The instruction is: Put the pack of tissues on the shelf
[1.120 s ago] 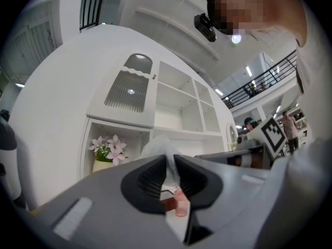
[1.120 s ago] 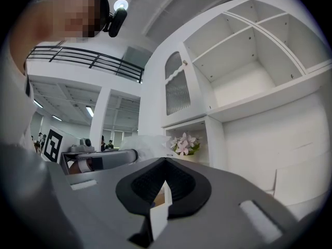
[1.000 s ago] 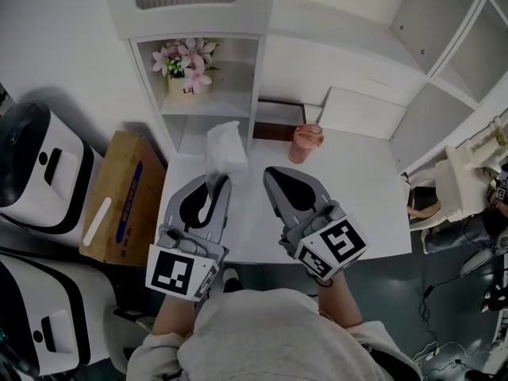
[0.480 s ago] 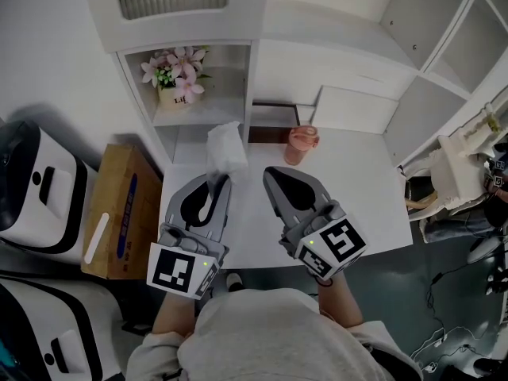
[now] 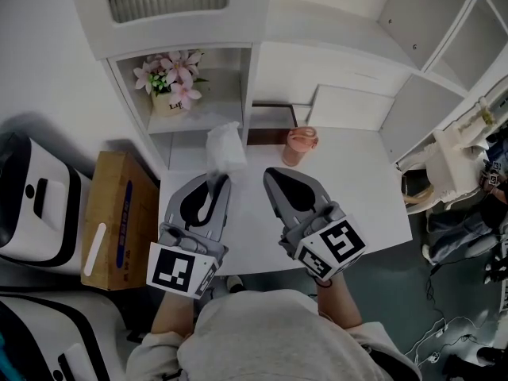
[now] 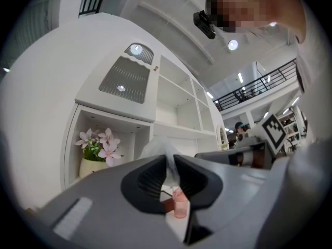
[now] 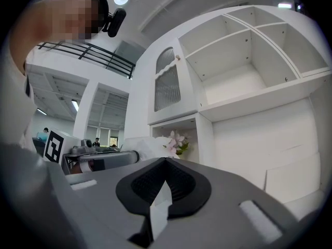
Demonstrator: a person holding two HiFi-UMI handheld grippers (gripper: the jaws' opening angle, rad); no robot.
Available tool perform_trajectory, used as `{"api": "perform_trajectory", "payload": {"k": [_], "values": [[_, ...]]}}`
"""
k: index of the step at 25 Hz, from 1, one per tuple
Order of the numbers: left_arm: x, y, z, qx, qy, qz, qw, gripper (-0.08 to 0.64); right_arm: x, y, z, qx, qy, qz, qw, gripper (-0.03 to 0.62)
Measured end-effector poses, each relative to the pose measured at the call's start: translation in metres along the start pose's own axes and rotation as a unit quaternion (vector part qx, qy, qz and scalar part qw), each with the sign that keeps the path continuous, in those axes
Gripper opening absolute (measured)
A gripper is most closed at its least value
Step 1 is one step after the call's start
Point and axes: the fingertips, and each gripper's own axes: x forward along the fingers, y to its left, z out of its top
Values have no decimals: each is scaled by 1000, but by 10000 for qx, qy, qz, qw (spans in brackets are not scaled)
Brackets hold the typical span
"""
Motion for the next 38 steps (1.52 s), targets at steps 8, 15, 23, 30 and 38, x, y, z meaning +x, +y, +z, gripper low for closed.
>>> {"api": "perform_trajectory", "payload": {"k": [8, 15, 23, 30, 38], "values": [[12, 19, -8, -47, 63, -75, 9999, 40, 21, -7, -5, 49, 53, -93, 9999, 0], [26, 37, -17, -57, 97, -148, 9998, 39, 41, -15, -10, 60, 104, -151, 9998, 0], [45, 52, -27, -53, 141, -241, 9996, 38, 60, -29, -17, 108, 180, -262, 9994, 0], [63, 68, -38, 76, 176, -261, 9995, 38, 74, -37, -24, 125, 286, -321, 9990, 0], [83, 85, -51, 150, 199, -202, 9995, 38, 75, -44, -32, 135, 429, -466, 9979, 0]]}}
